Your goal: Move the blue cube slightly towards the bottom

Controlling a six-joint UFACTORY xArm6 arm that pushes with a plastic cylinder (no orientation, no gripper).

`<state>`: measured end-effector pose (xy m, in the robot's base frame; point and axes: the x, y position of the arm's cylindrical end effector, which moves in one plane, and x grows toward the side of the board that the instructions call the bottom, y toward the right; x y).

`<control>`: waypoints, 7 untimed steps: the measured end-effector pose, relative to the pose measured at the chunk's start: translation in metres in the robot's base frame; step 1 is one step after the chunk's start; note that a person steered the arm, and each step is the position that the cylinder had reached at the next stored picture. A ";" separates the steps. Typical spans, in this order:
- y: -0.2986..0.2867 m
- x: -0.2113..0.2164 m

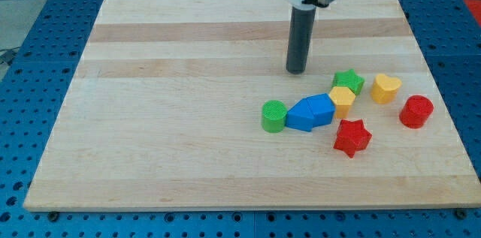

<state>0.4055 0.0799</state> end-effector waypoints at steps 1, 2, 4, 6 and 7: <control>0.010 0.020; 0.019 0.039; 0.028 0.065; 0.025 0.038; 0.016 0.036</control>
<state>0.4418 0.0958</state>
